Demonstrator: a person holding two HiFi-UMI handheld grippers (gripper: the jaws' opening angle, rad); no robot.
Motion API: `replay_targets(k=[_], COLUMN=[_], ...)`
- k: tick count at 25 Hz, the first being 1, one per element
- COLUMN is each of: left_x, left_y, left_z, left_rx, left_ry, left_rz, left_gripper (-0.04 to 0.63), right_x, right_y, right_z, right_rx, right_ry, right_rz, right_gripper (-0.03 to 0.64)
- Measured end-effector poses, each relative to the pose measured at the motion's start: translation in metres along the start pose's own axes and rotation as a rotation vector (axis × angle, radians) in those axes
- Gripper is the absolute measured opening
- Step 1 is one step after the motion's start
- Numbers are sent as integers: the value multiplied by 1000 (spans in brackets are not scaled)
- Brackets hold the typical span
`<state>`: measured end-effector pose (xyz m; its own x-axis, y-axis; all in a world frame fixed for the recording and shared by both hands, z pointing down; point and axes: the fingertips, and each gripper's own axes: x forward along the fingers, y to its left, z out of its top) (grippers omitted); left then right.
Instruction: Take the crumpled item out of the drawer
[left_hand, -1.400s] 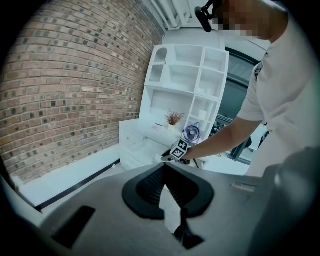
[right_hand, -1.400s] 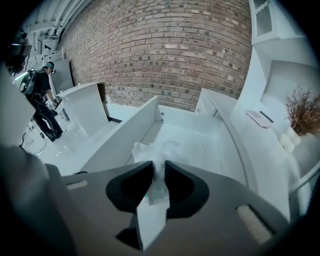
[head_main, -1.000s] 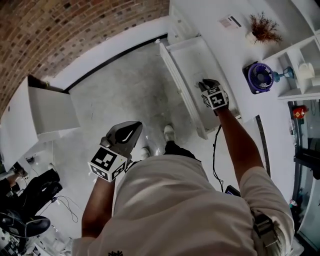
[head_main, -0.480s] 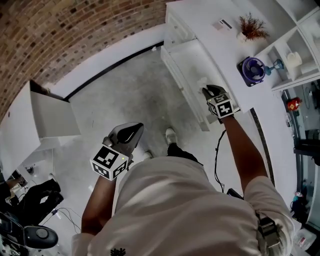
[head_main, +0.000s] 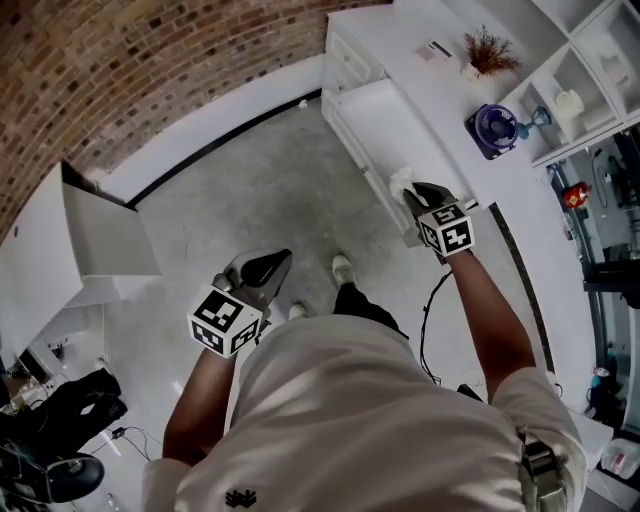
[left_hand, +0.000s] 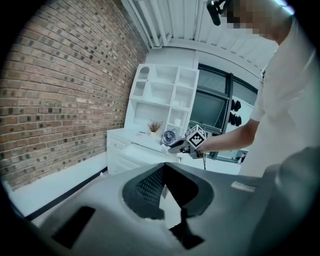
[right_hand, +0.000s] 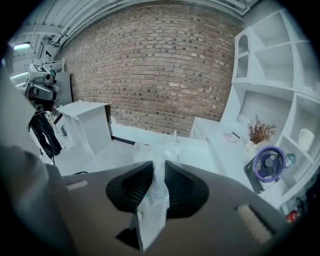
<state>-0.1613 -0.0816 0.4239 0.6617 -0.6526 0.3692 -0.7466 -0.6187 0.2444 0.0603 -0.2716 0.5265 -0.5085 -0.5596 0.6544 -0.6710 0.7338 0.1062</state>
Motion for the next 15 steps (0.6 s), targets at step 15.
replay_targets(k=[15], left_x=[-35], left_y=[-23], left_z=[-27], left_rx=[8], left_ry=[-1], left_rz=[-42], left_gripper=[6], right_x=[-70], right_y=[93], right_z=[13], right_rx=[5], right_ry=[-64], right_rz=[41], right_gripper=[89])
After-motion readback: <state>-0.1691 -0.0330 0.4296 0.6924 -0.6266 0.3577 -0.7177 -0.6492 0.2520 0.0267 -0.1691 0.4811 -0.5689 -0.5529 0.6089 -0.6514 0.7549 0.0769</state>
